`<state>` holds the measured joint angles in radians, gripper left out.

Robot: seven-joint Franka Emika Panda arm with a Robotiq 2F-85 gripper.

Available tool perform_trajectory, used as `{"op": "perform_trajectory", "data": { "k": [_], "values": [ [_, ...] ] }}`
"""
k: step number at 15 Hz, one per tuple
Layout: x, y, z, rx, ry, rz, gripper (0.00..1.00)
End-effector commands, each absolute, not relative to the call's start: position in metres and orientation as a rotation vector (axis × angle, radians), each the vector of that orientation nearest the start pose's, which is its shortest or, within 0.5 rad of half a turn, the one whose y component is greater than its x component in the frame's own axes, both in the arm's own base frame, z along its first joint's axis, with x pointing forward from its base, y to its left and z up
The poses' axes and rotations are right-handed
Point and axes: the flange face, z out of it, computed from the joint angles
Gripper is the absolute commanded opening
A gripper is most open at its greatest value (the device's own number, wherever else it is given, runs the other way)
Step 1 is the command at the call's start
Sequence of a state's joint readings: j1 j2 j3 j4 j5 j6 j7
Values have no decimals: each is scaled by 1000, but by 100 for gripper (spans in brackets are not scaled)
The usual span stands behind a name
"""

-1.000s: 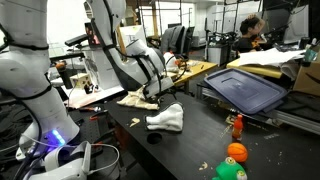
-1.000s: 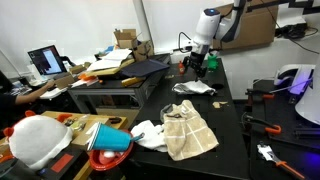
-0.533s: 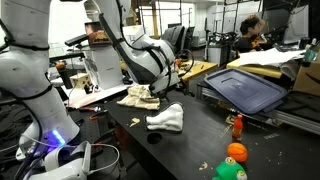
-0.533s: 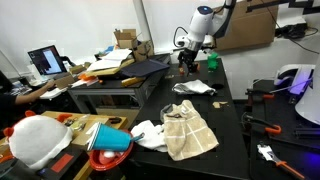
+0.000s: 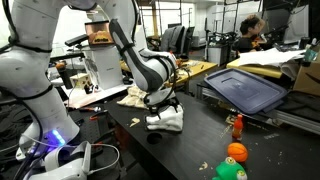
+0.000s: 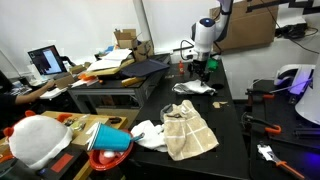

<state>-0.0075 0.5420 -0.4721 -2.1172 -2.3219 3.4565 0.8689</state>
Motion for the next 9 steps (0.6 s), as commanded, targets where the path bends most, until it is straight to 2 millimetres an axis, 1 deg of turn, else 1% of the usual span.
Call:
{"op": "perform_trajectory", "data": {
  "k": [1, 3, 6, 8, 9],
  "values": [
    [429, -150, 151, -2834, -1867, -181, 100],
    [423, -155, 143, -2828, -1881, -120, 100],
    [421, -162, 132, -2822, -1895, -63, 100],
    [424, -166, 127, -2816, -1908, -50, 100],
    [429, -165, 121, -2818, -1913, -42, 100]
  ]
}}
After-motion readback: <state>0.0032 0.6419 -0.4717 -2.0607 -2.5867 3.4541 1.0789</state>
